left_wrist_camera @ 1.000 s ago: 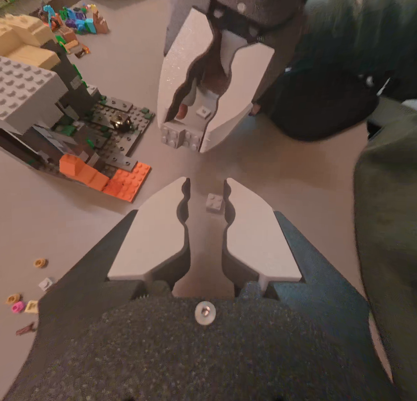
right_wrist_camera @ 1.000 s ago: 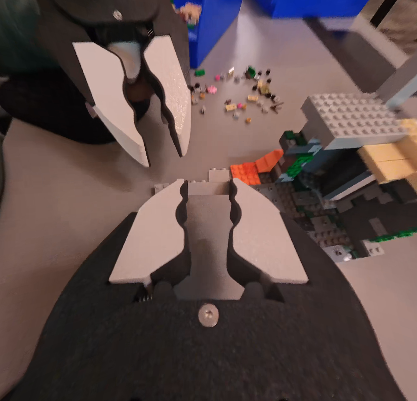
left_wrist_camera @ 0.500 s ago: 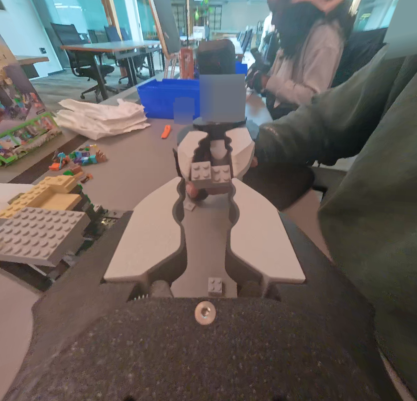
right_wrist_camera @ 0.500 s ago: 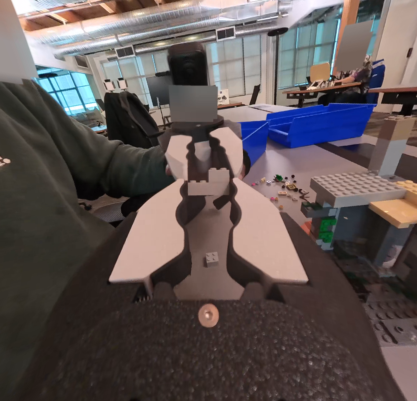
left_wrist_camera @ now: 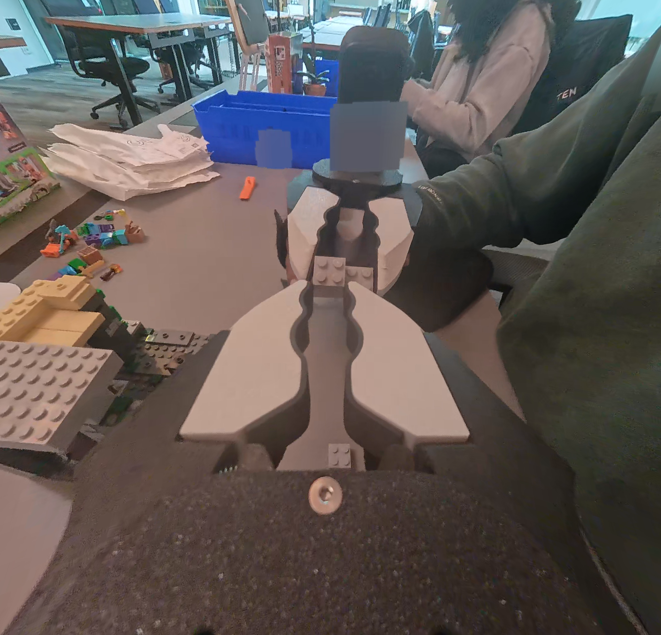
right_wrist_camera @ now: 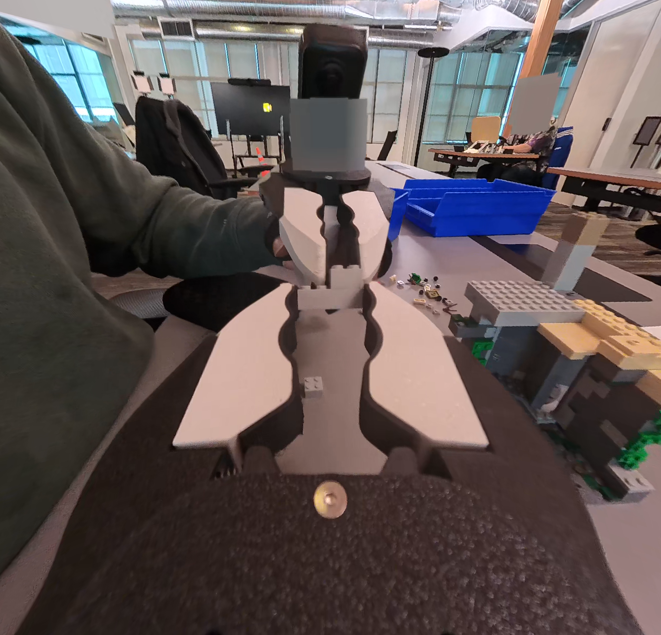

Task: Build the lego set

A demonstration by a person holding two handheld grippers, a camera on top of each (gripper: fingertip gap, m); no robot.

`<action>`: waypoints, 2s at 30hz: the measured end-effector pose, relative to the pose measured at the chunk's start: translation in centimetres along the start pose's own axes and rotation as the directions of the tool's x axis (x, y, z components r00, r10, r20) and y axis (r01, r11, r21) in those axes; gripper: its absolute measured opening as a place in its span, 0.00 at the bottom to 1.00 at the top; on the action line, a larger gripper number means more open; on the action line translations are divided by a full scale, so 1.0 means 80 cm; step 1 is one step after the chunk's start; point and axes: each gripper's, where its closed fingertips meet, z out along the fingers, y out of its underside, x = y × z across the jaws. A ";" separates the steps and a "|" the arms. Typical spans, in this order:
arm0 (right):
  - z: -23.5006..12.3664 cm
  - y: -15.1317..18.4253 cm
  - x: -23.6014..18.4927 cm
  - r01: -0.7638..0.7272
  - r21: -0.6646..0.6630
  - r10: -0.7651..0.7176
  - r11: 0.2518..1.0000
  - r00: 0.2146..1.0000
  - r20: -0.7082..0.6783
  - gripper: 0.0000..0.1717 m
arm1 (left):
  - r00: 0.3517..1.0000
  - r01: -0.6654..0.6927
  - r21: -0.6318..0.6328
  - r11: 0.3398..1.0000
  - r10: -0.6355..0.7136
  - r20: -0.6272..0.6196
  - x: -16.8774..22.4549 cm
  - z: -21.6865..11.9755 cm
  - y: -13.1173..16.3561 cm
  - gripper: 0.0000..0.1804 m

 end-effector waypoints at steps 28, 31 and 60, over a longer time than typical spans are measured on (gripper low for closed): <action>-0.082 0.105 0.083 -0.083 -0.510 -0.086 0.856 0.951 -0.299 0.16 | 0.984 0.114 -0.472 0.874 -0.034 0.174 -0.073 0.001 0.153 0.09; -0.076 0.109 0.076 -0.059 -0.527 -0.103 0.848 0.957 -0.272 0.16 | 0.985 0.109 -0.472 0.875 -0.029 0.173 -0.072 0.000 0.152 0.09; -0.098 0.094 0.098 -0.071 -0.513 -0.154 0.855 0.911 -0.383 0.00 | 0.937 0.005 -0.200 0.980 0.066 0.344 -0.066 -0.041 0.097 0.00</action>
